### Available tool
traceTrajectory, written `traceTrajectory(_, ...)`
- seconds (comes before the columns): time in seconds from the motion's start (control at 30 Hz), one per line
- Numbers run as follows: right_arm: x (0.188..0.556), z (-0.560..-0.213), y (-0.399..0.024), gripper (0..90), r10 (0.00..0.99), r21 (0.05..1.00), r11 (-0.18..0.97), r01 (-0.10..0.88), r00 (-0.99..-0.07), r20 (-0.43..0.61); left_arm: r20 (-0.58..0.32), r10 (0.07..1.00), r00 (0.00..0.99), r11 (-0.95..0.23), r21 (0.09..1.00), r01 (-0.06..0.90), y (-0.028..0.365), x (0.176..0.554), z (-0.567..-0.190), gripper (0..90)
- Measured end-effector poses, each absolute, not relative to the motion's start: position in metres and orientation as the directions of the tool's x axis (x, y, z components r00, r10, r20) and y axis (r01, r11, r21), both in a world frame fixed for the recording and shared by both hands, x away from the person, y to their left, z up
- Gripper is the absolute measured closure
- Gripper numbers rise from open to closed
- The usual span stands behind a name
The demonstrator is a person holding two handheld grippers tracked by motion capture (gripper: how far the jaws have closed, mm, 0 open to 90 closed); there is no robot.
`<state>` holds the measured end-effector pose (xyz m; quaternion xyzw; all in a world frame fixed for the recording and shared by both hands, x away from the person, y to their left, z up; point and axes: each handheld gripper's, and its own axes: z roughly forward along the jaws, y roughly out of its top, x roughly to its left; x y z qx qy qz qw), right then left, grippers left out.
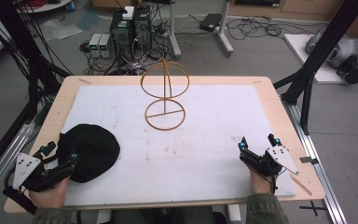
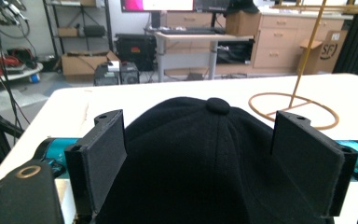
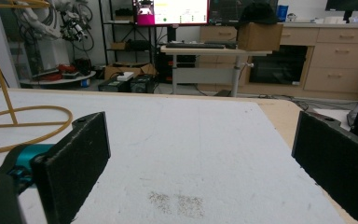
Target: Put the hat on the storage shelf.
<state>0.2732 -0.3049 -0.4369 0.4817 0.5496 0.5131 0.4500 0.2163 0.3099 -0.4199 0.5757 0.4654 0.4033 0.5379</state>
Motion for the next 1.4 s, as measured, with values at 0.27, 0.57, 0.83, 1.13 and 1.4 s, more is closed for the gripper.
traceTrajectory(0.27,0.2739,-0.4371,-0.3056,3.3,0.991,0.998,0.013,0.066,-0.134,-0.004,-0.069,0.971,0.23,0.024,0.981,0.195,0.3084,0.2213,-0.4203,18.4)
traceTrajectory(0.57,0.2734,-0.4371,-0.3054,3.3,0.991,0.998,0.011,0.068,-0.131,-0.002,-0.092,0.974,0.207,0.034,0.963,0.268,0.3068,0.221,-0.4229,20.4)
traceTrajectory(0.83,0.2732,-0.4371,-0.3054,3.3,0.992,0.998,0.013,0.066,-0.13,-0.005,-0.091,0.976,0.196,0.023,0.947,0.322,0.3022,0.2233,-0.4265,22.9)
traceTrajectory(1.13,0.2734,-0.4372,-0.3052,3.3,0.991,0.998,0.013,0.066,-0.13,-0.004,-0.101,0.975,0.199,0.03,0.943,0.332,0.3031,0.2241,-0.4276,28.7)
traceTrajectory(1.4,0.2734,-0.437,-0.3051,3.3,0.992,0.998,0.011,0.064,-0.13,-0.002,-0.126,0.968,0.216,0.048,0.94,0.337,0.3066,0.2228,-0.4278,43.1)
